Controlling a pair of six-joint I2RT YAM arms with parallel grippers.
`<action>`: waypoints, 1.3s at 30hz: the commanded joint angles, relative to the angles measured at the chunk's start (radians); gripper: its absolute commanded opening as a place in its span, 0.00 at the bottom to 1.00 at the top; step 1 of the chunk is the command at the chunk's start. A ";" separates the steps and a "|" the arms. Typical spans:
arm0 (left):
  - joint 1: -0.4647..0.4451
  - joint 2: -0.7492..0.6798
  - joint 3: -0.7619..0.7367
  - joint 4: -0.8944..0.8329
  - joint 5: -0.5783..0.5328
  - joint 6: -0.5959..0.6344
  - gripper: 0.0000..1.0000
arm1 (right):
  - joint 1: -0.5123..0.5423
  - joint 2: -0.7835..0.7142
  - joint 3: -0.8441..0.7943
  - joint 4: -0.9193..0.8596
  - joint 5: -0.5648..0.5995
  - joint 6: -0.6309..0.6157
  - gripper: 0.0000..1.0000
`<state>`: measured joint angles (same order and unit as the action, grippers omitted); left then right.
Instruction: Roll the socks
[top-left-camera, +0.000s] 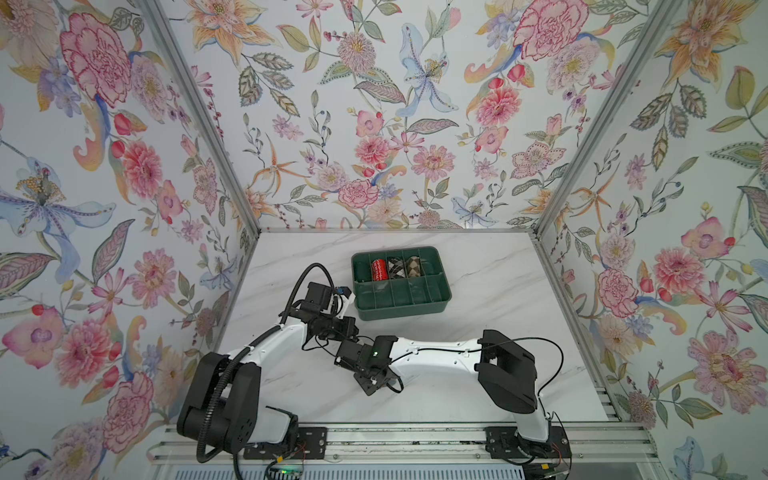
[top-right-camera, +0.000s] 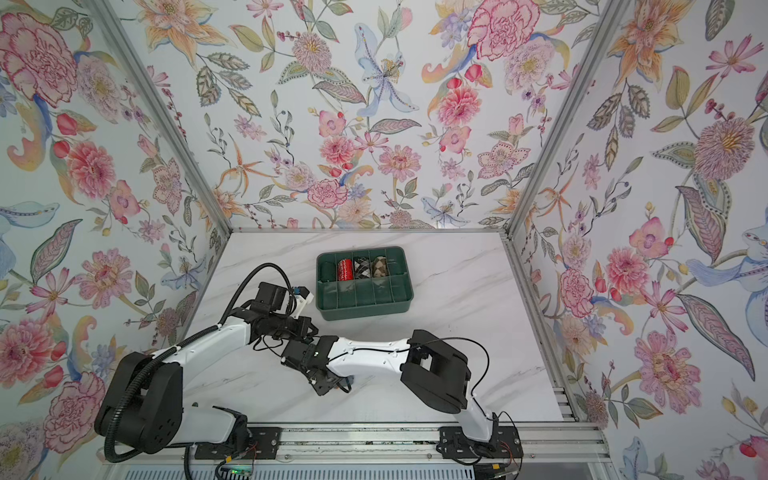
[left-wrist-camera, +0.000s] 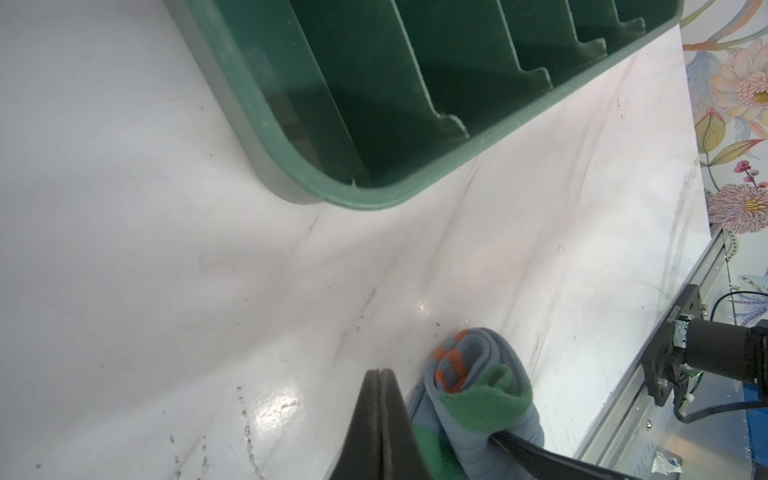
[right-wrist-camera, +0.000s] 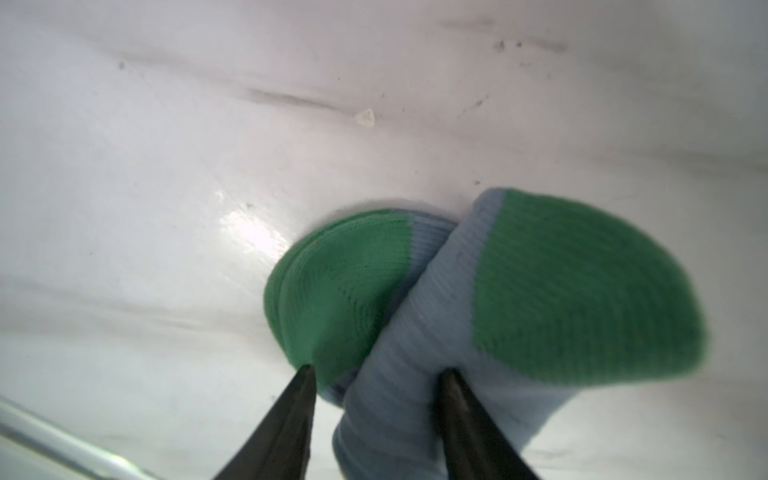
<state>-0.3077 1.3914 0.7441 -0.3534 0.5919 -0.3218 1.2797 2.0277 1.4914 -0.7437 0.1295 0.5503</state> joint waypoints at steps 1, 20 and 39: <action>-0.003 -0.029 0.013 -0.049 -0.004 0.007 0.01 | -0.035 -0.003 -0.056 0.104 -0.141 0.016 0.51; -0.004 -0.090 -0.021 -0.095 -0.011 0.003 0.00 | -0.141 -0.162 -0.178 0.303 -0.291 0.043 0.56; -0.230 -0.248 -0.014 -0.102 -0.064 -0.168 0.00 | -0.283 -0.346 -0.365 0.441 -0.355 0.121 0.38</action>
<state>-0.4896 1.1545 0.6979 -0.4633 0.5610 -0.4213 1.0126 1.6993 1.1660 -0.3149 -0.2260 0.6437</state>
